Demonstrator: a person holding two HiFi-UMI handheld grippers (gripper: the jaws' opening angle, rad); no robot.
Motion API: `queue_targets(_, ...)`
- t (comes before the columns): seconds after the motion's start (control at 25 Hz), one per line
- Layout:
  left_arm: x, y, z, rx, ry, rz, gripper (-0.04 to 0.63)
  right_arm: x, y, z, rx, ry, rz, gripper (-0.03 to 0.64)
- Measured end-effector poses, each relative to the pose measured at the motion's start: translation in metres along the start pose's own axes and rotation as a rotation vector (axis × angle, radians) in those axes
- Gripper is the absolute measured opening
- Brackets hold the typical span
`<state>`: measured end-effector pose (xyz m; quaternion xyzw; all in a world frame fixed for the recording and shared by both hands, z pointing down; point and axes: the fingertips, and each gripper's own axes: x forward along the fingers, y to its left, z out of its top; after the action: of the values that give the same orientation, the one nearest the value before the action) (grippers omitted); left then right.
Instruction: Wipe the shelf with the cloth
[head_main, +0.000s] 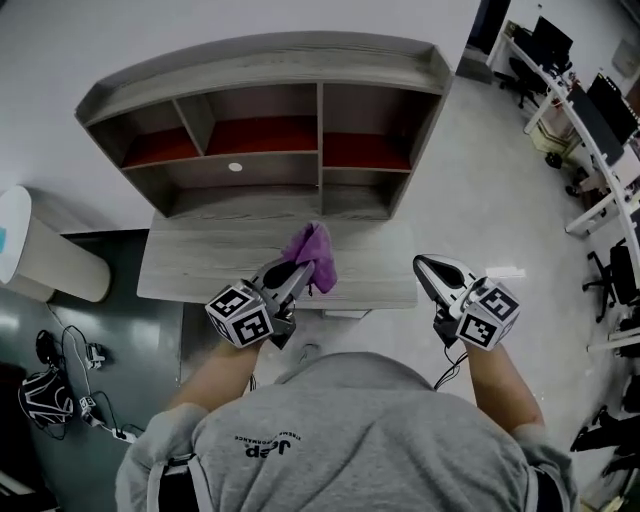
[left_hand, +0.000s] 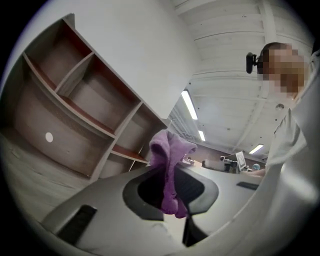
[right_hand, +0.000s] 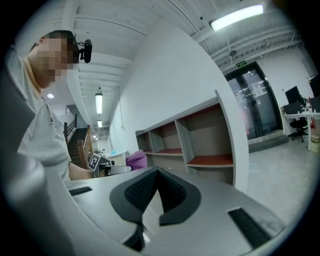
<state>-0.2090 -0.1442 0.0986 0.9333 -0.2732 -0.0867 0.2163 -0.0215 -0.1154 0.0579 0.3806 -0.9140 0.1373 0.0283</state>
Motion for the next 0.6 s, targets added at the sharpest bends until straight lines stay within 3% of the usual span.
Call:
queue_targets(0.16, 0.049, 0.031, -0.016, -0.031, 0.007, 0.09, 0.071, 0.019, -0.059, 0.002, -0.008, 0.03, 0.047, 0.02)
queue_targets(0.28, 0.079, 0.054, -0.035, 0.003, 0.007, 0.205, 0.071, 0.036, -0.099, -0.008, -0.018, 0.052, 0.153, 0.02)
queue_targets(0.48, 0.131, 0.095, -0.069, 0.134, 0.028, 0.341, 0.071, 0.059, -0.144, -0.042, -0.112, 0.06, 0.289, 0.02)
queue_targets(0.6, 0.151, 0.123, -0.092, 0.284, 0.086, 0.377, 0.071, 0.075, -0.162, -0.08, -0.143, 0.051, 0.302, 0.02)
